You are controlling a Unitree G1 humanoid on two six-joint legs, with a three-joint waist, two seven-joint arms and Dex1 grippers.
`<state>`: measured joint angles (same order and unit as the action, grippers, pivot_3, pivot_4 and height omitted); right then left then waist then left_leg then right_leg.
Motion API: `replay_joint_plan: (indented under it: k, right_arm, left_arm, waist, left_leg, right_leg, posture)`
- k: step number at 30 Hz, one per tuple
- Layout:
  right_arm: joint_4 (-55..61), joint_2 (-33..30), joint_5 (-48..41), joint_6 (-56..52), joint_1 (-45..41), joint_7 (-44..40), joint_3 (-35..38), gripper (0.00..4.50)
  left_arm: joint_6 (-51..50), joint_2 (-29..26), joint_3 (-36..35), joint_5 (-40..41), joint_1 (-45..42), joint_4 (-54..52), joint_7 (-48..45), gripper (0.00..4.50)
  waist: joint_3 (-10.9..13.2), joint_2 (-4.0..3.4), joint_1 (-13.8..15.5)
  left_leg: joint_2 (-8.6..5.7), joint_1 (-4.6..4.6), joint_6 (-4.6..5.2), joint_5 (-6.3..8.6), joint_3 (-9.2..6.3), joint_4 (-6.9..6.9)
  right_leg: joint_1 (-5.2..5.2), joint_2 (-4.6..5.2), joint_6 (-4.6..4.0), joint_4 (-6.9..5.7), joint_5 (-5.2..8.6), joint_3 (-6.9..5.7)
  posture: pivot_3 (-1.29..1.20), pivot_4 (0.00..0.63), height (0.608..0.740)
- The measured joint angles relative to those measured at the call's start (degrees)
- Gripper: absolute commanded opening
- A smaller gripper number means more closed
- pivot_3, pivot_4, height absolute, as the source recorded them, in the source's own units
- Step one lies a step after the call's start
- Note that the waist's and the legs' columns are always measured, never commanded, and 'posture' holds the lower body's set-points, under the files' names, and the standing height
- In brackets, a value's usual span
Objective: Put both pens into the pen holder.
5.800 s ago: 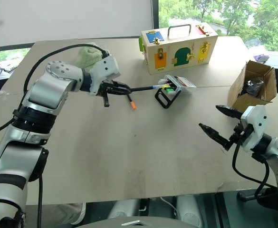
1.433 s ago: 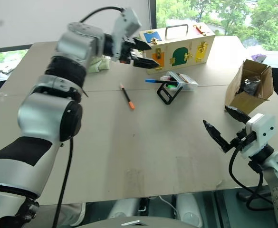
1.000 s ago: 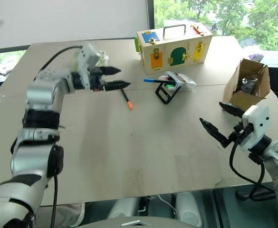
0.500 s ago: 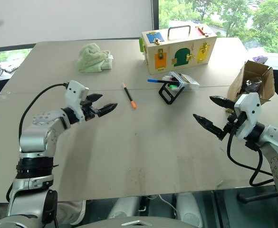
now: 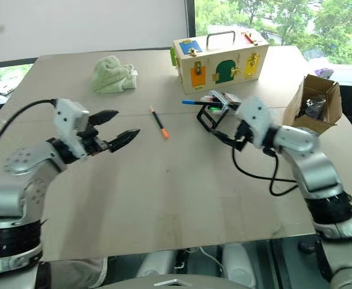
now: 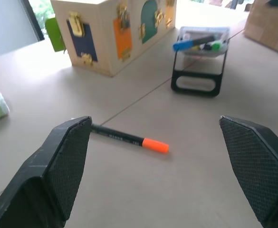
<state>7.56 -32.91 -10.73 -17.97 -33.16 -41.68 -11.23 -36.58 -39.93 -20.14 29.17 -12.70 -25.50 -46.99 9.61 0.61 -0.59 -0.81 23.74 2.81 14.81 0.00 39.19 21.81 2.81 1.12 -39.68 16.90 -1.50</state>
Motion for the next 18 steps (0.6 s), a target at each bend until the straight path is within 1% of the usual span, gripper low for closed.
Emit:
replay_joint_plan:
  k: [2,5,6,9,12,15,16,18]
  right_arm:
    - [-3.4,1.7,2.9,2.3,-2.6,-0.2,-2.5,4.50]
    - [-15.4,6.2,9.4,8.5,-9.2,0.2,-6.9,4.50]
    - [-16.1,6.5,9.9,9.0,-9.5,0.3,-7.0,4.50]
    - [-25.0,9.0,13.9,14.4,-14.8,1.7,-8.4,4.50]
    - [-31.3,10.6,16.9,19.4,-18.4,3.0,-8.5,4.50]
    - [-34.8,11.5,19.6,23.6,-19.9,4.2,-8.8,4.50]
    - [-36.1,11.6,20.7,25.3,-20.1,4.6,-9.0,4.09]
    - [-37.2,12.0,21.6,26.4,-20.2,4.7,-9.2,3.88]
  left_arm:
    - [-0.2,-2.1,-2.1,3.1,2.0,-2.9,-2.8,4.44]
    - [-1.0,-6.7,-7.3,8.9,7.2,-6.2,-7.1,4.44]
    - [-1.1,-6.9,-7.6,9.1,7.3,-6.2,-7.3,4.44]
    - [-1.2,-10.0,-12.3,10.1,11.3,-6.5,-9.3,4.44]
    - [-1.1,-10.4,-15.2,11.4,12.0,-6.5,-9.0,4.44]
    - [-1.0,-10.5,-16.1,11.6,13.0,-7.0,-8.2,4.44]
    - [-1.0,-10.5,-16.1,11.6,13.7,-7.2,-8.0,4.50]
    - [-1.0,-10.5,-16.2,11.6,14.2,-7.4,-7.8,4.50]
  waist:
    - [0.0,0.00,0.1]
    - [0.0,-0.02,-0.2]
    - [0.0,-0.04,-0.2]
    - [0.1,-0.10,-0.3]
    - [0.1,-0.09,-0.1]
    - [0.1,-0.10,-0.2]
    - [0.1,-0.10,-0.3]
    - [0.1,-0.11,-0.3]
  left_leg:
    - [-0.02,0.00,0.00,0.00,0.00,0.00]
    - [-0.01,-0.03,-0.01,0.00,0.00,-0.04]
    - [-0.01,-0.03,-0.02,-0.01,-0.01,-0.05]
    - [-0.01,-0.03,-0.03,-0.01,-0.02,-0.07]
    - [-0.02,-0.01,-0.03,-0.01,-0.02,-0.07]
    - [-0.03,-0.02,-0.03,-0.01,-0.02,-0.08]
    - [-0.03,-0.02,-0.04,-0.01,-0.02,-0.10]
    - [-0.03,-0.02,-0.04,-0.01,-0.02,-0.11]
  right_leg:
    - [-0.01,0.02,0.00,0.04,0.00,-0.01]
    - [0.00,0.01,-0.01,-0.01,0.01,-0.03]
    - [0.01,0.00,-0.01,-0.01,0.01,-0.03]
    - [0.04,-0.02,-0.02,-0.02,0.01,-0.03]
    - [0.03,-0.01,-0.01,0.02,0.01,-0.04]
    - [0.04,-0.01,-0.01,0.02,0.01,-0.03]
    - [0.05,-0.02,-0.01,0.02,0.01,-0.03]
    - [0.06,-0.02,-0.02,0.01,0.01,-0.02]
  posture:
    - [0.00,0.150,0.740]
    - [0.00,0.150,0.740]
    - [0.00,0.150,0.740]
    - [0.00,0.150,0.740]
    - [0.00,0.150,0.740]
    - [0.00,0.150,0.740]
    - [0.00,0.150,0.740]
    - [0.00,0.150,0.740]
